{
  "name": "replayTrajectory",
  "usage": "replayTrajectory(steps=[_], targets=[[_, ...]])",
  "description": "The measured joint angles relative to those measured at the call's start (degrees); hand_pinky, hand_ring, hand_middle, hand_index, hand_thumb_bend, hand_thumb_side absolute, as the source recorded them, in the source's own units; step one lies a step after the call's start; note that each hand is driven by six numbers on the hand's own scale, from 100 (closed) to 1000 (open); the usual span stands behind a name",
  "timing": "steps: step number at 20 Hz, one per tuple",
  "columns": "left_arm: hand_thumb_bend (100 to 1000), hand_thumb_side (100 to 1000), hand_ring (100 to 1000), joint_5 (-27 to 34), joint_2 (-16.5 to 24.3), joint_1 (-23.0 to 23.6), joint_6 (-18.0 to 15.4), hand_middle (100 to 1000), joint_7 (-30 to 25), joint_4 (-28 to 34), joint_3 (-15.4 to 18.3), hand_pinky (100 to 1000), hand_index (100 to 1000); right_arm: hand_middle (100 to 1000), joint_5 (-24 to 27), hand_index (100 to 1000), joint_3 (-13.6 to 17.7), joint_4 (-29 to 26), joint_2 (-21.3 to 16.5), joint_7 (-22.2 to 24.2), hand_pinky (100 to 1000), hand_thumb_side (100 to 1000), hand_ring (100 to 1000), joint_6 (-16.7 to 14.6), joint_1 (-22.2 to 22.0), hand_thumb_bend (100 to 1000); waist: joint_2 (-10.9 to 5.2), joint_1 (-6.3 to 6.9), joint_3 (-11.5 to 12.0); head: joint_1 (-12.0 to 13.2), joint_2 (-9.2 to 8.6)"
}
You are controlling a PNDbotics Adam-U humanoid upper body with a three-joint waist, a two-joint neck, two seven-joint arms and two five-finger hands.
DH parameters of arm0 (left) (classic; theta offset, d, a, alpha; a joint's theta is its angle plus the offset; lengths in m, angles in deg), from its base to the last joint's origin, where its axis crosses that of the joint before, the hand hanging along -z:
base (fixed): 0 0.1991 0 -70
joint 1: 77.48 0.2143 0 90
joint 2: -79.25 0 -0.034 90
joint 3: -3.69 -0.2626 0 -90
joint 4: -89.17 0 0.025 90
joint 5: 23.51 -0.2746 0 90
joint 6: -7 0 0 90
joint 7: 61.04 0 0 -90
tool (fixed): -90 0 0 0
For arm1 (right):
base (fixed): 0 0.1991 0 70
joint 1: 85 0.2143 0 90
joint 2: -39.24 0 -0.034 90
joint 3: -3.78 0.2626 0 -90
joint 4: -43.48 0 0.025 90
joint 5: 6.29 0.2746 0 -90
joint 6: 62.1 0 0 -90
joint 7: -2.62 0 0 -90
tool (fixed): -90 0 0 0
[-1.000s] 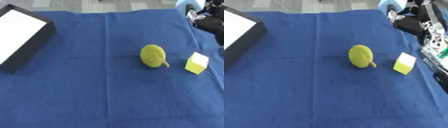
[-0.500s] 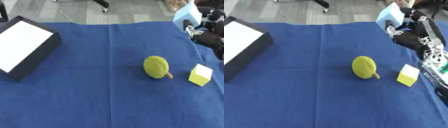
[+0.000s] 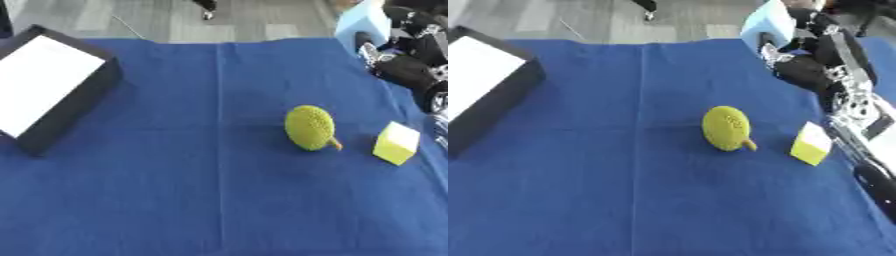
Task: Pick up the objects with one hand, pass them to the other hand, and then place them into the box on the other side of the table.
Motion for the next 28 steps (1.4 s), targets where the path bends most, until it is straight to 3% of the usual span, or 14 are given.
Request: replayTrajectory(steps=[7,18,28], targets=[[100,565,664,-0.3,0.0,-2.0,-0.9,704,-1.5,0.0,-0.9,711,764,700,-4.0,579,-2.8,0.0,3.1,0.6,341,100,513,2.9,1.9,100,-0.65,-0.30,0.0,0.2,1.85],[100,556,669,-1.5,-0.5,-5.4,-0.7,709,-3.9,0.0,-2.4,716,766,701,-6.8,579,-5.7,0.0,6.2,0.6,340,100,513,5.1,3.3,100,-1.56,-0.47,0.4,0.3,2.46],[100,519,672,-5.6,-2.5,-10.7,3.4,711,-7.6,0.0,-5.9,724,769,701,-7.8,579,-8.4,0.0,9.2,-0.1,340,100,512,5.9,4.1,100,-1.93,-0.64,1.1,1.0,2.45]])
